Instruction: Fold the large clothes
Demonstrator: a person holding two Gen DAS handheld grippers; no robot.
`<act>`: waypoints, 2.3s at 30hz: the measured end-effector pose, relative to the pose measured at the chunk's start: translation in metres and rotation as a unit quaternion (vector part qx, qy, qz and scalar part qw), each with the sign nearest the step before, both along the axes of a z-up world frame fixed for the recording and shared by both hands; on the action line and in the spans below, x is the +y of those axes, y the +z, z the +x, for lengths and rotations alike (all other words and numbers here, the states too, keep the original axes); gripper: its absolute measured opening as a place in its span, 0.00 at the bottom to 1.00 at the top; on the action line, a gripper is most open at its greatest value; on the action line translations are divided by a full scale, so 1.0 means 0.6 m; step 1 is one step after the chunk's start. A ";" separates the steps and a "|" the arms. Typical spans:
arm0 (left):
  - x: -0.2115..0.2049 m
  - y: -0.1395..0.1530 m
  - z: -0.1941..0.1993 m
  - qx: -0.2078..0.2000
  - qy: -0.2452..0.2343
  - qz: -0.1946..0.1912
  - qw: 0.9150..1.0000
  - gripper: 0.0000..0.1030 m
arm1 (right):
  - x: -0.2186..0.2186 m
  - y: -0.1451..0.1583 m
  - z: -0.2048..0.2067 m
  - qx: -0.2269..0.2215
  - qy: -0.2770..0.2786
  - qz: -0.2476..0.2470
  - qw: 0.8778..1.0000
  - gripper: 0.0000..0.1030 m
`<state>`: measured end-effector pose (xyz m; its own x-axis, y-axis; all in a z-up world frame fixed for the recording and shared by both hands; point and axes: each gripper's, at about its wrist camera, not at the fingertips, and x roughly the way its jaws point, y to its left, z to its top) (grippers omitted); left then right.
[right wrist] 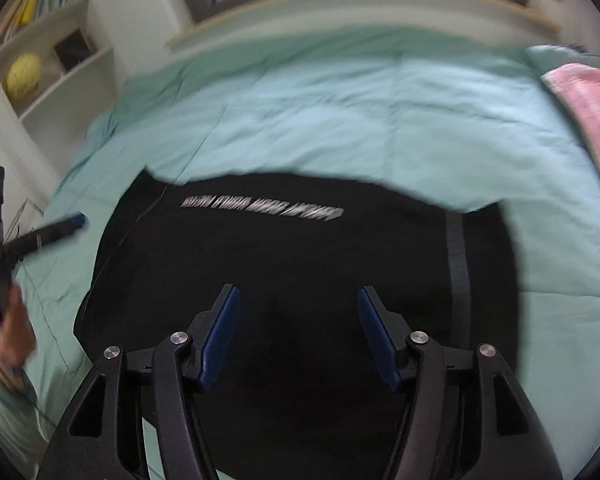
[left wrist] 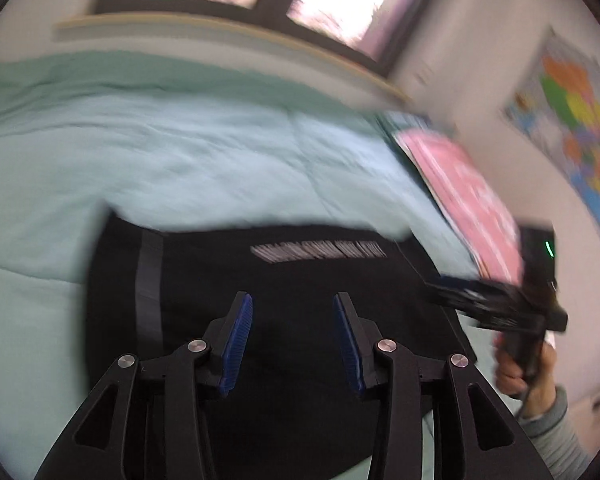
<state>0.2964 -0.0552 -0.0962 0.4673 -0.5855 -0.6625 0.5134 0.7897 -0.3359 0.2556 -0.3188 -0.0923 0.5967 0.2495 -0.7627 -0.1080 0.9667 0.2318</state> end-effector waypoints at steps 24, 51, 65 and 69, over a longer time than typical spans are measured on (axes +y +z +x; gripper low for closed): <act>-0.060 -0.115 -0.093 0.021 0.002 0.106 0.994 0.72 | 0.054 -0.083 -0.124 0.010 0.001 -0.092 0.996 0.64; 0.255 -0.091 0.096 0.127 0.128 -0.005 0.984 0.76 | -0.305 -0.086 -0.143 0.012 -0.178 0.077 0.981 0.83; 0.234 -0.240 0.149 0.270 0.068 -0.155 0.948 0.76 | -0.332 -0.228 -0.060 0.077 -0.118 0.254 0.957 0.87; 0.227 -0.216 0.136 0.237 0.052 -0.152 0.958 0.49 | -0.322 -0.220 -0.065 0.067 -0.073 0.284 0.954 0.58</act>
<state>0.3778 0.0811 -0.2256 0.2224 -0.7516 -0.6210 0.1692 0.6571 -0.7346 0.2164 -0.5117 -0.2242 0.5631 0.5664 -0.6017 0.0866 0.6837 0.7246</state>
